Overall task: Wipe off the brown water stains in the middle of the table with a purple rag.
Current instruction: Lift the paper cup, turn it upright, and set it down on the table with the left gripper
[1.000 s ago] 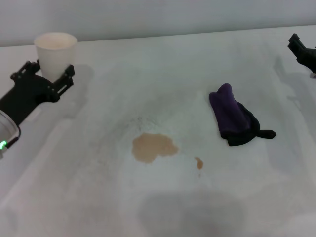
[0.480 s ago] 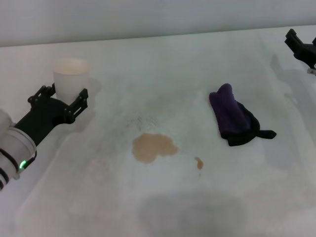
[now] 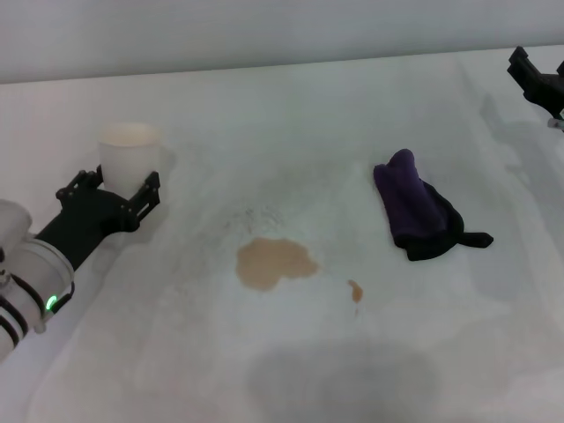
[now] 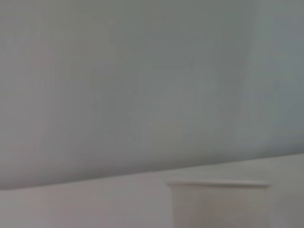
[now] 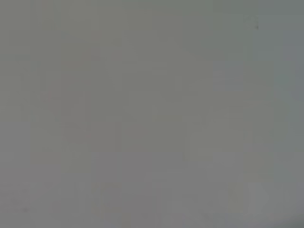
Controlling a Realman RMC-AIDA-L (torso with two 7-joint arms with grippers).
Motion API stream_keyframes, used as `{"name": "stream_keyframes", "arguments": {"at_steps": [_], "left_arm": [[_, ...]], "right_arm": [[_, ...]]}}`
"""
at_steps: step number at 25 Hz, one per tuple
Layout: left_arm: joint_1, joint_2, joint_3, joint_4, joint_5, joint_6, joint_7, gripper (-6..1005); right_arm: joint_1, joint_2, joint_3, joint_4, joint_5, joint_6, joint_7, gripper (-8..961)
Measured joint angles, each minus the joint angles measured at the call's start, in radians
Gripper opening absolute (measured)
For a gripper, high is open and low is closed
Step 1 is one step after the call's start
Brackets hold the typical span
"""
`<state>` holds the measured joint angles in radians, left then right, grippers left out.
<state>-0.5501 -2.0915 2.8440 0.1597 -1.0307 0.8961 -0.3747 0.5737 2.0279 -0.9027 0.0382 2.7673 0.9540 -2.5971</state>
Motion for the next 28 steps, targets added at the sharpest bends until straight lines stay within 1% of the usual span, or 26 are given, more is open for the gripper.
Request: {"name": "stream_keyframes", "arguments": {"at_steps": [7, 10, 23, 28], "left_arm": [[0.01, 0.0, 0.0, 0.003, -0.001, -0.012, 0.0, 734], [0.014, 0.001, 0.0, 0.003, -0.001, -0.022, 0.0, 736], [0.028, 0.001, 0.0, 0.005, -0.002, -0.021, 0.01, 756], [0.044, 0.002, 0.0, 0.014, -0.002, -0.01, 0.015, 850]], "right_arm": [[-0.001, -0.002, -0.002, -0.005, 0.0, 0.001, 0.0, 871], [-0.011, -0.002, -0.002, -0.027, 0.0, 0.001, 0.0, 871], [-0.013, -0.003, -0.002, -0.031, 0.0, -0.002, 0.0, 871], [-0.014, -0.003, -0.002, -0.036, 0.0, -0.002, 0.0, 870]]}}
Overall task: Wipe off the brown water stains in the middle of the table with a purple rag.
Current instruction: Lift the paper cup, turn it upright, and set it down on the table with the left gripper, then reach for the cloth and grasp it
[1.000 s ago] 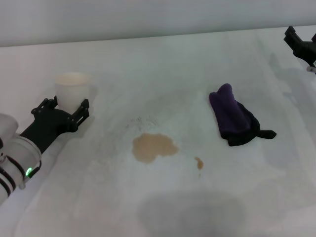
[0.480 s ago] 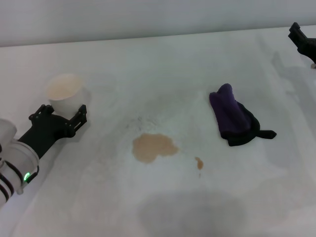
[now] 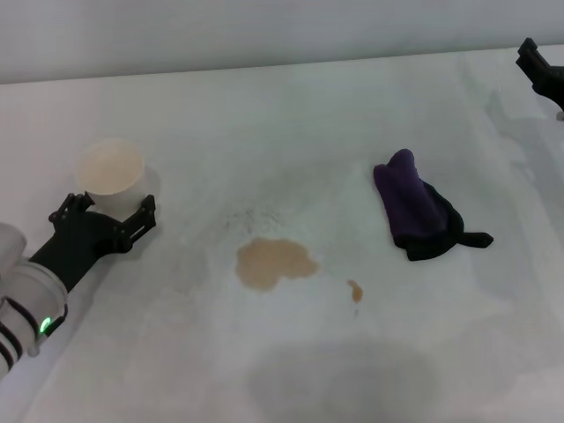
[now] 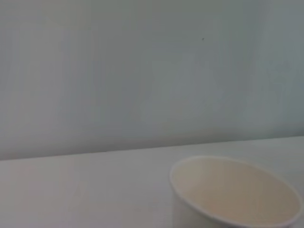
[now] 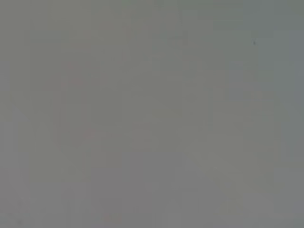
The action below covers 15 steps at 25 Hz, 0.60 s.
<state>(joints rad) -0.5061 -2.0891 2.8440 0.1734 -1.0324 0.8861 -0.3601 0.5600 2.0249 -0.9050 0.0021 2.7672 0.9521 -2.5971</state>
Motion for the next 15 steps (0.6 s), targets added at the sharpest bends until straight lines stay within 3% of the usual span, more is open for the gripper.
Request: {"name": "stream_keyframes", "arguments": {"at_steps": [2, 15], "left_arm": [[0.011, 0.0, 0.0, 0.004, 0.0, 0.002, 0.011, 888], [0.125, 0.002, -0.015, 0.046, -0.01, 0.122, 0.076, 887]], "right_arm": [[0.0, 0.0, 0.0, -0.003, 0.0, -0.001, 0.0, 870], [0.006, -0.002, 0.0, -0.018, 0.0, -0.006, -0.002, 871]]}}
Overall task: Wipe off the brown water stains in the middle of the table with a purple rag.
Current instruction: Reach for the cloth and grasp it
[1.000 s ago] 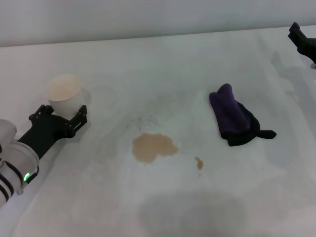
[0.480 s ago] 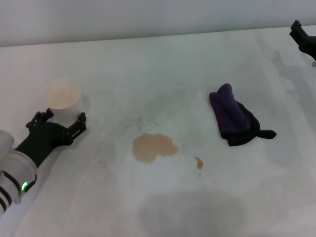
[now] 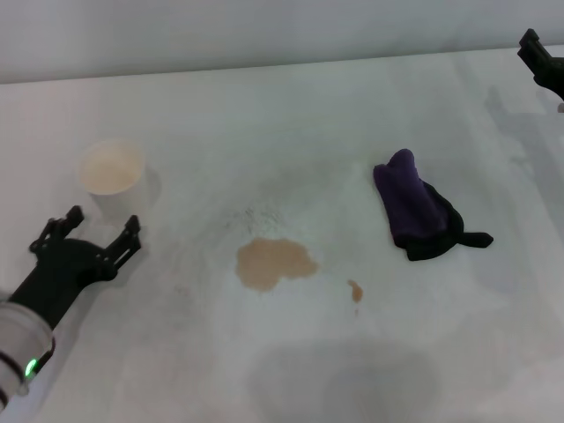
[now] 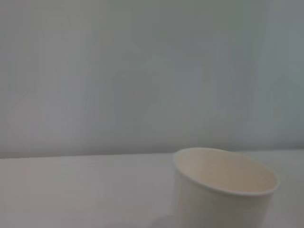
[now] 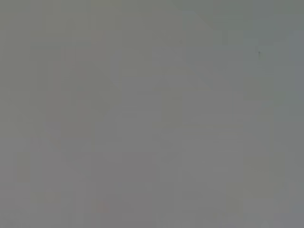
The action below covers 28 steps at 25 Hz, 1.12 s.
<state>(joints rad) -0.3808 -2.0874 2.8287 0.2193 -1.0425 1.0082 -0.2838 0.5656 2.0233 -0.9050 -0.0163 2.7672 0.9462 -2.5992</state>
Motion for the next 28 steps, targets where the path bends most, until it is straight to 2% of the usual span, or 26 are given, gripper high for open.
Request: {"name": "stream_keyframes", "arguments": {"at_steps": [6, 8, 11, 13, 17, 19, 20, 22, 24, 28], "left_arm": [[0.081, -0.002, 0.0, 0.03, -0.077, 0.145, 0.003, 886], [0.099, -0.001, 0.0, 0.032, -0.103, 0.184, 0.003, 886], [0.118, 0.001, 0.0, 0.027, -0.153, 0.227, 0.003, 886], [0.127, 0.002, 0.0, 0.02, -0.191, 0.249, 0.002, 886], [0.129, 0.004, 0.0, -0.008, -0.268, 0.259, -0.006, 886], [0.124, 0.004, 0.0, -0.017, -0.303, 0.26, -0.007, 885], [0.124, 0.004, 0.0, -0.017, -0.303, 0.26, -0.007, 885], [0.12, 0.005, 0.0, -0.025, -0.314, 0.26, -0.007, 885], [0.112, 0.006, -0.004, -0.037, -0.327, 0.26, -0.007, 885], [0.093, 0.007, -0.01, -0.058, -0.353, 0.261, -0.008, 885]], "right_arm": [[0.004, 0.0, -0.005, -0.005, 0.0, 0.0, -0.001, 870], [0.007, 0.001, -0.05, -0.02, 0.0, -0.001, 0.009, 870], [0.009, -0.005, -0.182, -0.072, 0.0, -0.013, 0.056, 870], [0.003, -0.015, -0.317, -0.145, 0.0, -0.055, 0.132, 870], [-0.004, -0.051, -0.574, -0.32, 0.0, -0.206, 0.259, 870], [-0.001, -0.082, -0.706, -0.43, -0.052, -0.316, 0.349, 870], [-0.001, -0.082, -0.706, -0.43, -0.052, -0.316, 0.349, 870], [0.005, -0.095, -0.732, -0.498, -0.178, -0.384, 0.467, 871], [0.01, -0.1, -0.732, -0.569, -0.374, -0.426, 0.63, 871], [0.019, -0.106, -0.73, -0.698, -0.784, -0.411, 0.963, 871]]}}
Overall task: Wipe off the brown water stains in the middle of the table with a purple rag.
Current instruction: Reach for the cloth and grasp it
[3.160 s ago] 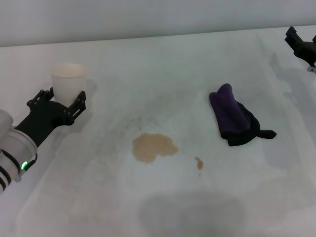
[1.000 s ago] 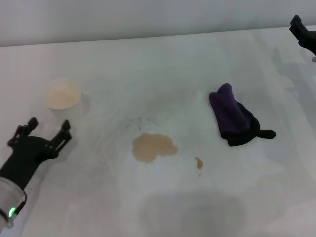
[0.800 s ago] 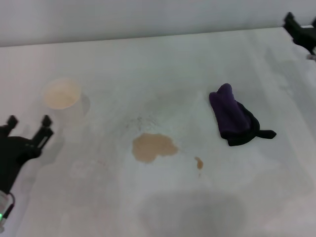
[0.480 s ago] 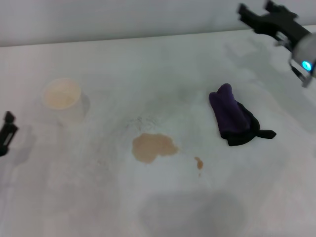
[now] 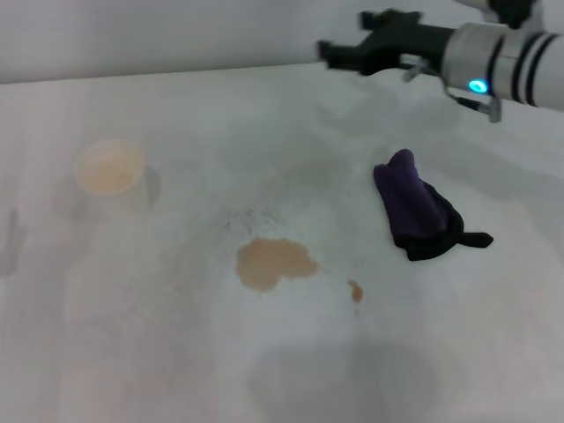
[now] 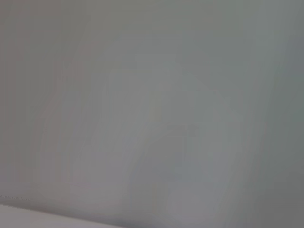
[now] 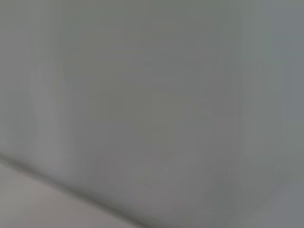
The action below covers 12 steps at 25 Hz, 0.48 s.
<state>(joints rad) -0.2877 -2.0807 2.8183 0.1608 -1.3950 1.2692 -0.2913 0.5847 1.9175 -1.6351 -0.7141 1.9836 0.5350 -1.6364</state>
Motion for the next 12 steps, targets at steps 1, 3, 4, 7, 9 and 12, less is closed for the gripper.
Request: {"name": "stream_keyframes", "arguments": {"at_steps": [1, 3, 4, 7, 9, 12], "left_arm": [[-0.005, 0.0, 0.0, -0.005, -0.009, 0.0, 0.0, 885], [-0.017, 0.0, 0.0, -0.011, -0.025, -0.001, 0.0, 884], [-0.025, 0.0, 0.0, -0.016, -0.03, -0.002, 0.0, 884], [-0.043, 0.001, 0.0, -0.03, -0.044, -0.005, 0.0, 884], [-0.052, 0.001, 0.0, -0.036, -0.049, -0.006, 0.0, 884], [-0.065, 0.001, 0.0, -0.051, -0.057, -0.007, 0.0, 885]], "right_arm": [[0.001, -0.001, 0.001, -0.032, -0.071, 0.028, 0.062, 871], [0.002, -0.002, 0.005, -0.092, -0.218, 0.097, 0.183, 871], [0.003, -0.001, 0.012, -0.125, -0.296, 0.13, 0.251, 870], [0.005, 0.012, 0.039, -0.214, -0.573, 0.203, 0.497, 870], [0.003, 0.036, 0.076, -0.281, -0.784, 0.248, 0.662, 870], [-0.021, 0.087, 0.152, -0.388, -1.04, 0.35, 0.816, 870]]}}
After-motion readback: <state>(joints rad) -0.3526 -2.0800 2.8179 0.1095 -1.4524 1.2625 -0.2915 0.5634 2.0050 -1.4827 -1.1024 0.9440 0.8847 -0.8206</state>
